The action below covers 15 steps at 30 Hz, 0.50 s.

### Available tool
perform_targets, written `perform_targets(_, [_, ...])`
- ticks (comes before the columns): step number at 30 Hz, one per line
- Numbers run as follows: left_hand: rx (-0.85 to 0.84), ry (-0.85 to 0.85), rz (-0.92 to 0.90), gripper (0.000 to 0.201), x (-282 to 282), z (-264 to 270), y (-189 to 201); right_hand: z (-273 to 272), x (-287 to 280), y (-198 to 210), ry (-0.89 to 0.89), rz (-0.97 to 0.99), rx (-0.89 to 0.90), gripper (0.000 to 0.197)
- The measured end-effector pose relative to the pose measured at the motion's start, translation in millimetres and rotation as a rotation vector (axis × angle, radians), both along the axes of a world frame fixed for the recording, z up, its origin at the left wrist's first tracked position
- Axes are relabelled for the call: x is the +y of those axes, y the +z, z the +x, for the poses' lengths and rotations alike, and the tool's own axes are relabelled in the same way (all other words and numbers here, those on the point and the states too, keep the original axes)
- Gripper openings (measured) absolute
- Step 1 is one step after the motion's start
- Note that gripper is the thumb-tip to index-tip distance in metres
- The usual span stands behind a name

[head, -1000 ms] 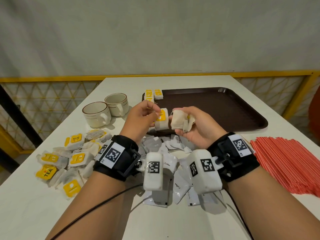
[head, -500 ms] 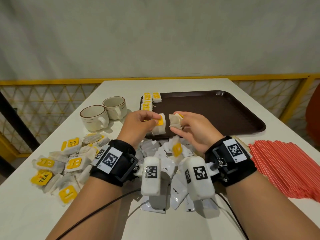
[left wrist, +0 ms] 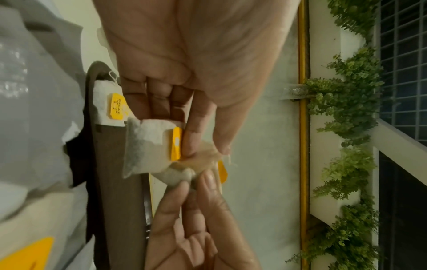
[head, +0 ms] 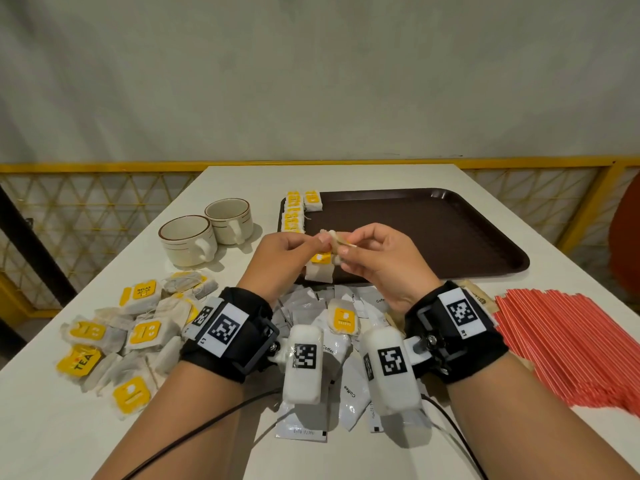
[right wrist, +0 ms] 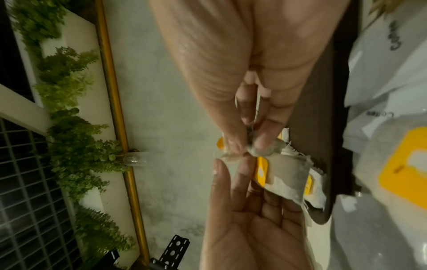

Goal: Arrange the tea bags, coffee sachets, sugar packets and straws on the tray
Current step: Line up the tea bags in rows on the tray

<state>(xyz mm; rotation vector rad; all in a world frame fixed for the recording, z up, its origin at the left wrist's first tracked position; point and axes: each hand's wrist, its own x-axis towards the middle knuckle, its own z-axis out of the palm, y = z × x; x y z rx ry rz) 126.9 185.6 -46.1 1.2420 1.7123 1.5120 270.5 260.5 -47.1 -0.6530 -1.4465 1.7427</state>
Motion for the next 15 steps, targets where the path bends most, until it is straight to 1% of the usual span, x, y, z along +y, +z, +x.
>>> perform_targets(2, [-0.037,0.008,0.012,0.030,-0.2,0.2,0.3,-0.6,-1.4,-0.8,0.004,0.056,-0.033,0.016])
perform_targets(6, [-0.022,0.065,0.055,0.016,0.6,-0.6,0.5,-0.9,-3.5,-1.2,0.002,0.086,-0.060,0.016])
perform_targets(8, [-0.011,0.072,0.062,0.015,0.8,-0.8,0.1,-0.3,-3.8,-0.9,-0.011,0.094,-0.050,0.017])
perform_targets(10, [-0.001,0.060,0.064,0.015,0.8,-0.7,-0.4,-0.4,-4.5,-0.5,-0.025,0.099,-0.048,0.023])
perform_targets(13, [0.006,0.025,0.073,0.014,0.0,-0.2,-0.2,-0.3,-4.6,0.8,-0.014,0.158,-0.077,0.038])
perform_targets(15, [0.018,0.016,0.075,0.013,-0.4,-0.3,-0.2,0.2,-5.2,2.1,-0.006,0.225,-0.124,0.038])
